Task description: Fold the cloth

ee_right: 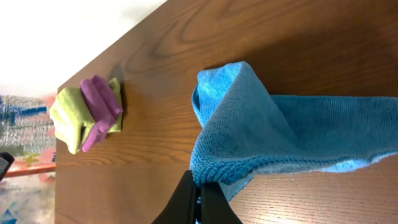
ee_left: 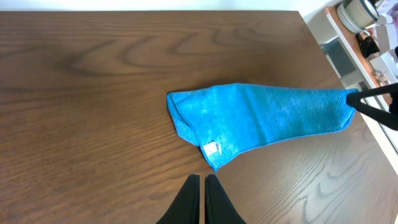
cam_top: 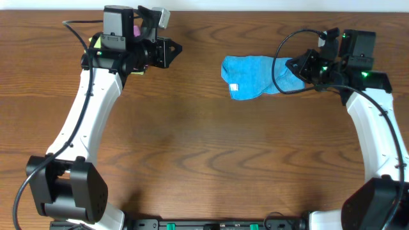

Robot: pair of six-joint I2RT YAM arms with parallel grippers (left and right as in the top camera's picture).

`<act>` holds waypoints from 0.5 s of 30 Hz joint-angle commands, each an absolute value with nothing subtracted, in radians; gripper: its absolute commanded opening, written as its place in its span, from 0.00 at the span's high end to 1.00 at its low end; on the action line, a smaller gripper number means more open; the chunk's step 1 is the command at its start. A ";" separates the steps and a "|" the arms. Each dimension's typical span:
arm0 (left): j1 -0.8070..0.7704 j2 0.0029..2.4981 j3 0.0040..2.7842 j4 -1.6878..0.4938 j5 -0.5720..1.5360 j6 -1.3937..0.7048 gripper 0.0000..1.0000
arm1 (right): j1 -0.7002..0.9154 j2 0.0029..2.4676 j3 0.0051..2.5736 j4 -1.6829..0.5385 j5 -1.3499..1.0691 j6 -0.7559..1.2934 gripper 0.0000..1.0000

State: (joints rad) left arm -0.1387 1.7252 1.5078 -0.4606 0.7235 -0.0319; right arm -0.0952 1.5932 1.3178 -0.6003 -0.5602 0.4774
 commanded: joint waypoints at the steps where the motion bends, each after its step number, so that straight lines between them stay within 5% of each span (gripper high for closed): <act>1: -0.150 1.732 1.536 -0.471 0.733 -0.014 0.94 | -0.098 1.597 1.345 -0.603 -0.577 0.455 0.98; 15: -0.269 1.733 1.525 -0.587 0.733 -0.014 0.94 | -0.098 1.597 1.345 -0.862 -0.568 0.447 0.98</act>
